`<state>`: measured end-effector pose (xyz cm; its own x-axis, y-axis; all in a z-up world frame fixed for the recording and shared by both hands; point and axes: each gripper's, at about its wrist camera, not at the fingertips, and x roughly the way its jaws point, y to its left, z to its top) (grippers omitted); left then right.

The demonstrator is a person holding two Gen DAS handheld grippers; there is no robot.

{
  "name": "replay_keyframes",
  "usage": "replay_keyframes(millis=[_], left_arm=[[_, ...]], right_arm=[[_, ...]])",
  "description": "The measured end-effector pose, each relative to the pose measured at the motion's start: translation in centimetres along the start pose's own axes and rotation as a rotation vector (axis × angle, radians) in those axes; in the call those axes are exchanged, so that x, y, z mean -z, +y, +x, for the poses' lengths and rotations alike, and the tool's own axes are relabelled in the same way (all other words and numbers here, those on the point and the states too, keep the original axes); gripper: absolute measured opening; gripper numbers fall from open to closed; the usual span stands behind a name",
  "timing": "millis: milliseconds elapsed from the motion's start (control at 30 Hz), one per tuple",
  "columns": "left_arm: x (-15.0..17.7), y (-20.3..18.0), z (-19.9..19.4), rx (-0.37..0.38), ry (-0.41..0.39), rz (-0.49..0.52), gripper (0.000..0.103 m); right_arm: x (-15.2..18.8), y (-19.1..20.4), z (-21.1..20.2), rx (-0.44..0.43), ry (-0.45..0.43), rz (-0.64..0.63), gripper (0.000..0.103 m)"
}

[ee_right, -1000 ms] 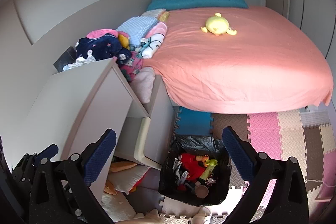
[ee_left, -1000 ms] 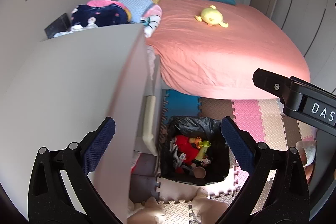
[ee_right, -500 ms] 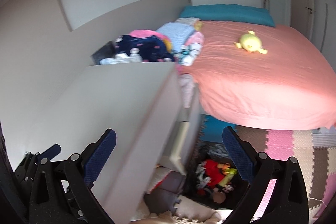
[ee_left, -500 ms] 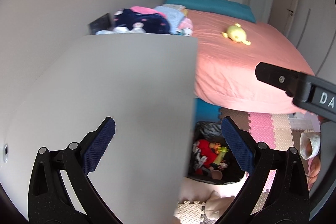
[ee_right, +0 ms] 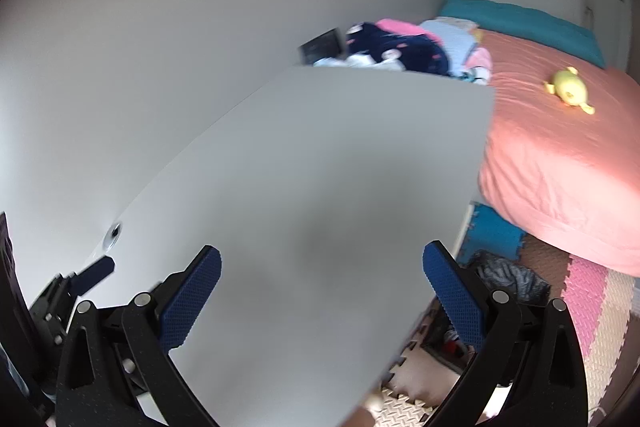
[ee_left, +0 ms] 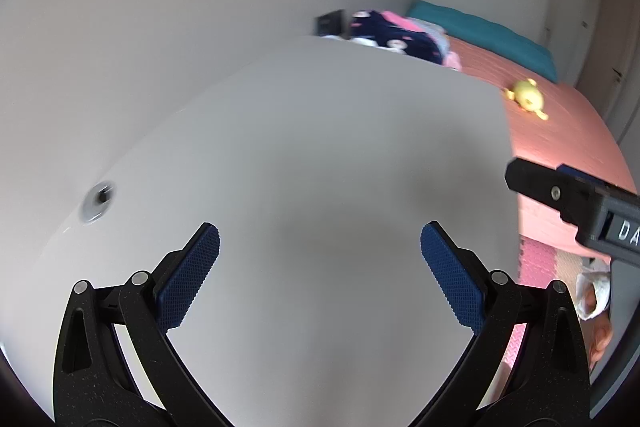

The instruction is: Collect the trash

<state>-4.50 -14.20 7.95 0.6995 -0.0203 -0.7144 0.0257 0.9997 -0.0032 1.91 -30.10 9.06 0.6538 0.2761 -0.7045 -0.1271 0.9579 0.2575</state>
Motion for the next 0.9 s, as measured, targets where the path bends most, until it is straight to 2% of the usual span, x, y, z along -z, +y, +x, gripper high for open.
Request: replay_keyframes(millis=[200, 400, 700, 900], left_arm=[[3.3, 7.1, -2.3, -0.079, 0.021, -0.067, 0.097], [6.7, 13.4, -3.2, -0.114, 0.061, -0.174, 0.097], [8.9, 16.1, -1.1, -0.16, 0.115, -0.172, 0.097], [9.4, 17.1, 0.3, -0.185, 0.14, -0.178, 0.097]], right_arm=[[3.1, 5.7, 1.4, -0.05, 0.069, -0.033, 0.101], [6.8, 10.0, 3.4, -0.023, 0.153, -0.07, 0.1], [10.3, 13.4, 6.2, 0.119, 0.213, -0.121, 0.101], [10.9, 13.8, 6.8, 0.163, 0.185, -0.11, 0.101]])
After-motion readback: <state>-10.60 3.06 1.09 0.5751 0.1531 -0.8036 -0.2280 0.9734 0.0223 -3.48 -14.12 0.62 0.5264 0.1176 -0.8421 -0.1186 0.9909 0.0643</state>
